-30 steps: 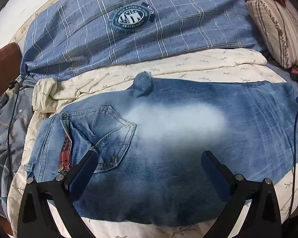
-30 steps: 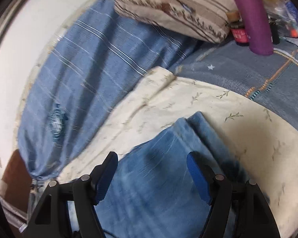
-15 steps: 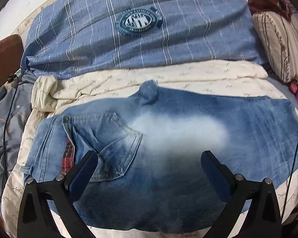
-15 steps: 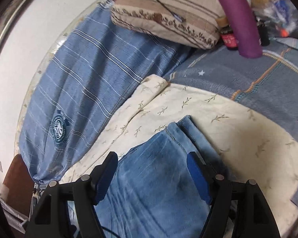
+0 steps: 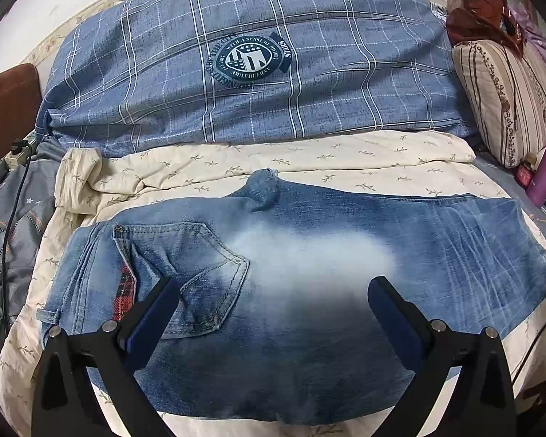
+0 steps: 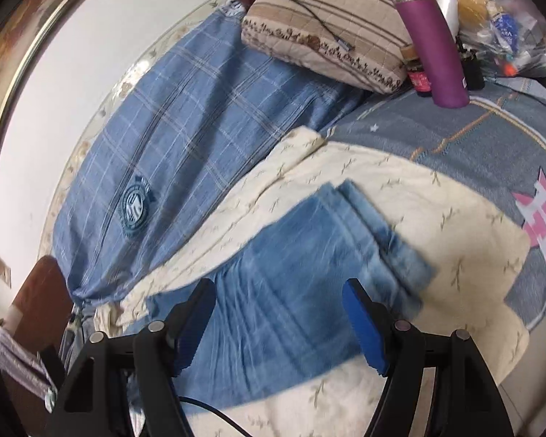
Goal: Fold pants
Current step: 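Smooth the stacked jeans legs with the right gripper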
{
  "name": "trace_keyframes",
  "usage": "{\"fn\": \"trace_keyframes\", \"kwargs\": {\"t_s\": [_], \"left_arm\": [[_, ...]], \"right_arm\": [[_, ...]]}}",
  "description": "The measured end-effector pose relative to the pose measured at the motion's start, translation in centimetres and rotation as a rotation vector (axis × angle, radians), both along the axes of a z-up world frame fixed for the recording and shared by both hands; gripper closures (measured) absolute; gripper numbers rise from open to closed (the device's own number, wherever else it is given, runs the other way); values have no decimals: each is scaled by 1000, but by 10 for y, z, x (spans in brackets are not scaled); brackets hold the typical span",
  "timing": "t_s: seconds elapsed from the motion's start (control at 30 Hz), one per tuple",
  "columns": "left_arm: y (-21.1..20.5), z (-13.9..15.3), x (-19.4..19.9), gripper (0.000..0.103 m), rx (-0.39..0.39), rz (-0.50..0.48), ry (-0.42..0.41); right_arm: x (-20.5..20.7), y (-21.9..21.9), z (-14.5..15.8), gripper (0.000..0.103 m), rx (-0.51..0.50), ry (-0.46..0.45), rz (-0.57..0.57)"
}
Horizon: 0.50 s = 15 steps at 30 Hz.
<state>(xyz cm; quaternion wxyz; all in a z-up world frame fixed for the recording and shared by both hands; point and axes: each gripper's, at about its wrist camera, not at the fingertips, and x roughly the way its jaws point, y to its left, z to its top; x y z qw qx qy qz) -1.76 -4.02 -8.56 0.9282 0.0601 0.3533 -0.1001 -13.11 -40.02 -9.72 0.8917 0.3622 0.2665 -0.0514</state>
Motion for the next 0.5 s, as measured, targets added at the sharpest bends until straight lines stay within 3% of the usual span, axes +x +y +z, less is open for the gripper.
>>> {"fn": "trace_keyframes", "kwargs": {"t_s": [0.5], "left_arm": [[1, 6, -8, 0, -8, -12, -30]], "right_arm": [[1, 29, 2, 28, -50, -1, 66]]}}
